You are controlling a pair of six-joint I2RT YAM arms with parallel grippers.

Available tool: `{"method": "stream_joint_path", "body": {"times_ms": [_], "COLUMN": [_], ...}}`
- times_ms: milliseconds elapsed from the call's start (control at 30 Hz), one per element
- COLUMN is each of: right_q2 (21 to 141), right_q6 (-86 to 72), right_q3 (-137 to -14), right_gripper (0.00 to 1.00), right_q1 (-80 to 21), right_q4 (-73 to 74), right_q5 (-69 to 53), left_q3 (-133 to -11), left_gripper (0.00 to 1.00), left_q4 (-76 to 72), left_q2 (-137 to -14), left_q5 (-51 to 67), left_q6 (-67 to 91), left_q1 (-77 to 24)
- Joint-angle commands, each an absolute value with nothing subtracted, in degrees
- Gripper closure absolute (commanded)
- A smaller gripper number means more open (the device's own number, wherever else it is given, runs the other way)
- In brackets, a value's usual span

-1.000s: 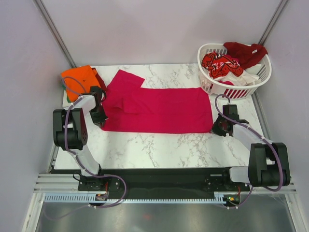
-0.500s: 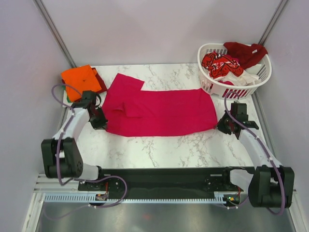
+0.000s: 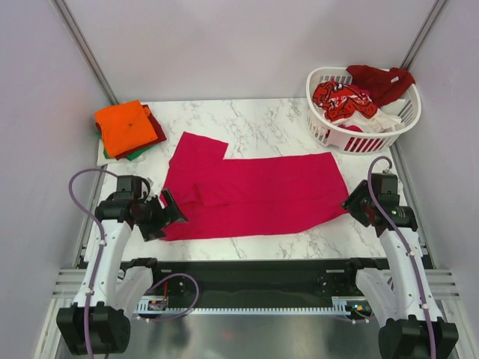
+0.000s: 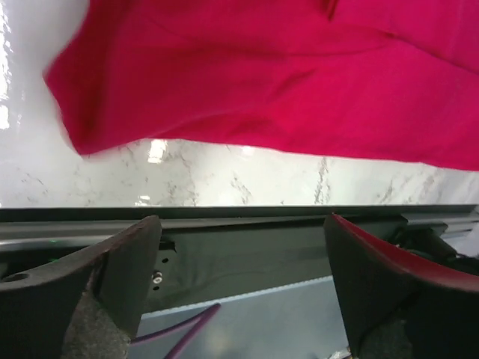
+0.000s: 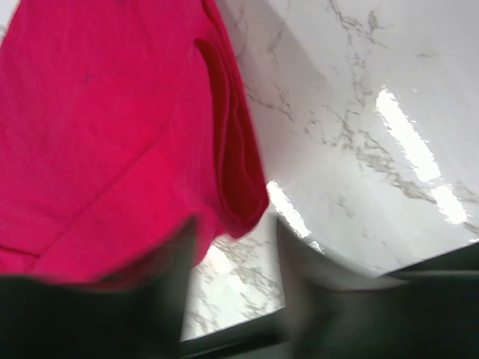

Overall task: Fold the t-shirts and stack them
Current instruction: Fold the tshirt

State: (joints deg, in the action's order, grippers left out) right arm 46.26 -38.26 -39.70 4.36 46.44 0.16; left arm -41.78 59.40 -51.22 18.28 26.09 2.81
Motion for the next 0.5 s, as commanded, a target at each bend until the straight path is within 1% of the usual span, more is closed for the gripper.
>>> {"method": "stream_joint_path", "body": {"times_ms": [0,33,100,133,167,233,267,333,367,400,433,467], "right_q2": [42.81,41.58,40.87,40.78,40.78,41.30,41.74,44.54,46.13,48.06,52.95,55.96], "right_q6": [-40.60,-41.13,-40.61,-40.17,-39.30,-38.94,-38.85,-38.50,-38.24,-37.19,-36.31,-35.43], "right_q3": [-42.45,-42.89,-43.59,-43.85,-44.12,-44.47,-44.91,-45.87,-47.53,-49.03,-50.78,-55.15], "right_gripper": [0.31,0.19,0.08,0.07,0.06,0.07,0.08,0.14,0.18,0.26,0.32,0.53], "right_q1": [4.57,4.57,4.57,4.57,4.57,4.40,3.35,0.55,-5.56,-9.54,-19.06,-23.94], "right_q4": [51.68,51.77,49.58,46.70,45.10,40.18,38.69,34.04,32.62,31.74,31.21,31.38], "right_q5": [3.78,4.13,0.81,-1.56,-5.58,-9.82,-11.41,-14.06,-13.63,-10.32,-7.15,-4.07], "left_q3": [-43.93,-44.73,-47.88,-48.86,-49.91,-52.20,-52.64,-52.39,-52.03,-51.25,-50.98,-50.89], "left_gripper": [0.00,0.00,0.01,0.03,0.05,0.07,0.11,0.15,0.21,0.26,0.30,0.40], "left_q4": [64.94,66.00,66.18,65.66,65.13,63.90,62.16,59.60,56.72,55.04,53.54,50.65], "left_q2": [-46.33,-45.97,-45.79,-45.88,-46.31,-48.76,-49.91,-52.37,-54.56,-55.97,-57.29,-60.18], "left_q5": [24.44,22.08,18.83,15.33,14.34,11.61,11.34,11.60,11.43,10.99,10.55,9.76], "left_q6": [28.04,28.12,27.60,27.86,27.69,27.51,27.60,28.73,29.44,30.23,31.80,32.51], "left_q1": [2.46,2.03,1.50,1.15,0.79,0.70,-1.30,-2.63,-4.72,-6.05,-7.63,-10.95]}}
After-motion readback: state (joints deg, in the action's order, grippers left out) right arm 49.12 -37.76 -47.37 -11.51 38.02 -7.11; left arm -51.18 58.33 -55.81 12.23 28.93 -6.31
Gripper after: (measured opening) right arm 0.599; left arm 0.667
